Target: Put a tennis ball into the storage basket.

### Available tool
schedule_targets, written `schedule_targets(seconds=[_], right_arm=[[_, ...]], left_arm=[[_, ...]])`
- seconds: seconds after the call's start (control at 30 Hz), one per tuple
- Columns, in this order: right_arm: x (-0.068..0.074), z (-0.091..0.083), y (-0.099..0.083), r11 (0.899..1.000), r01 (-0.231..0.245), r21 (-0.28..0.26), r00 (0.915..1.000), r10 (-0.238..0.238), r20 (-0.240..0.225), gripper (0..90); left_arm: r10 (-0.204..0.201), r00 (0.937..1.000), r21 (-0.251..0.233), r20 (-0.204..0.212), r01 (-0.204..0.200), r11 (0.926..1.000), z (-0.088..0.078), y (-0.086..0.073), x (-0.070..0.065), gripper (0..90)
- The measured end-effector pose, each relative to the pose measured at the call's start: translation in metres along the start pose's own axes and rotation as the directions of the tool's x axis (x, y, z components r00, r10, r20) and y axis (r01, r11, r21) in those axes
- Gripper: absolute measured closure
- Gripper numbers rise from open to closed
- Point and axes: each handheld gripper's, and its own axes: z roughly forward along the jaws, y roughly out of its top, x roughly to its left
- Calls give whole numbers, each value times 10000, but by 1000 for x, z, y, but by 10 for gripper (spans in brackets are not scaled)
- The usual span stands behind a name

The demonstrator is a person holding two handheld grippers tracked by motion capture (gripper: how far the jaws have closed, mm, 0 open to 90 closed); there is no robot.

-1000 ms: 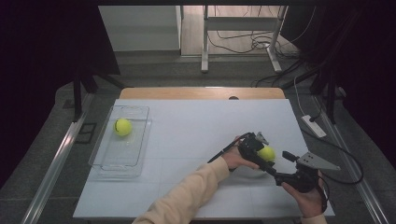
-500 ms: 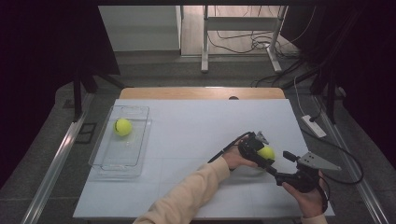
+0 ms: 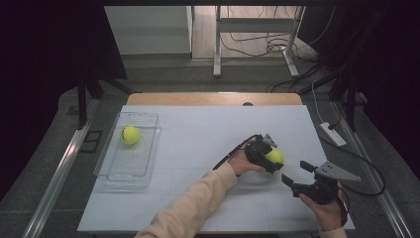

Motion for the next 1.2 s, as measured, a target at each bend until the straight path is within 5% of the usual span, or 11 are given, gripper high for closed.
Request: schedule_targets(seconds=[0.33, 0.57, 1.2], right_arm=[[2, 4, 0, 9999, 70, 117, 10000, -70, -54, 109], [2, 6, -2, 9997, 58, 225, 10000, -57, -29, 109], [2, 12, -4, 9992, 100, 381, 10000, -99, -5, 109]], left_arm=[[-180, 9980, -485, -598, 151, 9987, -31, -10, 11, 274], [-529, 9905, -725, -1266, 440, 9964, -59, -24, 20, 273], [-812, 9770, -1277, -1971, 565, 9902, -106, -48, 25, 273]])
